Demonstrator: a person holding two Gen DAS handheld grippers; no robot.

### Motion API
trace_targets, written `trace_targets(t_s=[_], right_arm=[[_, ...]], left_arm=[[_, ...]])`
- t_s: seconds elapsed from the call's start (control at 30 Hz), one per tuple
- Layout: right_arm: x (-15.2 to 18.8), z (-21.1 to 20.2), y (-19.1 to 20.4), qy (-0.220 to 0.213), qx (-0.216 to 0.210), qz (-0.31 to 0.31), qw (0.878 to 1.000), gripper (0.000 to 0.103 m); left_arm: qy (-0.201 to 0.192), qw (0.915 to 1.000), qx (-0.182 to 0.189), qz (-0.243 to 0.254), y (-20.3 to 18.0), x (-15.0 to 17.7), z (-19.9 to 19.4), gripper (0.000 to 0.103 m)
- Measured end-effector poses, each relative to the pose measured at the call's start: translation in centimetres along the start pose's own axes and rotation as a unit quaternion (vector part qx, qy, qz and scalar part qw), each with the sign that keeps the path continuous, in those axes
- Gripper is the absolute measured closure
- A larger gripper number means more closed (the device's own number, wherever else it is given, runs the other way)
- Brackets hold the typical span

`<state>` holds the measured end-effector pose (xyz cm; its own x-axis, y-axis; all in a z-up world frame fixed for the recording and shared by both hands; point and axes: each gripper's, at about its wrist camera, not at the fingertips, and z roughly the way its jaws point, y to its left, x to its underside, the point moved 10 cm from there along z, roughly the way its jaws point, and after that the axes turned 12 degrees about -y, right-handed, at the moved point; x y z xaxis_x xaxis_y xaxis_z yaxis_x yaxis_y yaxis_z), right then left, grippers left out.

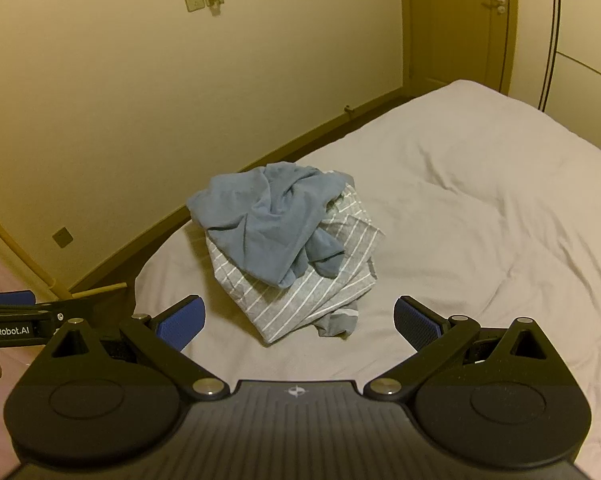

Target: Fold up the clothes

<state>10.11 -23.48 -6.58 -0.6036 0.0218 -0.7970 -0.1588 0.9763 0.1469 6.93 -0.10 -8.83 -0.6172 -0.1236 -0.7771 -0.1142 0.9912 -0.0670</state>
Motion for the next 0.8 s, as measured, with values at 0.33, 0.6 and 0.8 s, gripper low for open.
trace_targets(t_s=[0.33,0.6,0.8], right_arm=[[0.1,0.2,-0.2,0.004,0.001,-0.001,1.0,0.0],[0.2,0.7,-0.6,0.003,0.009,-0.016,1.0,0.0],[-0.1,1.3,-1.1,-0.007,0.009,-0.026,1.0,0.0]], left_arm=[[0.003,1.0,-0.001,-0.002,0.0,0.0,0.1,0.001],[0.005,1.0,-0.003,-0.008,-0.1,0.2,0.2,0.001],[0.008,0.9999,-0.001,-0.012,-0.4,0.3,0.3,0.001]])
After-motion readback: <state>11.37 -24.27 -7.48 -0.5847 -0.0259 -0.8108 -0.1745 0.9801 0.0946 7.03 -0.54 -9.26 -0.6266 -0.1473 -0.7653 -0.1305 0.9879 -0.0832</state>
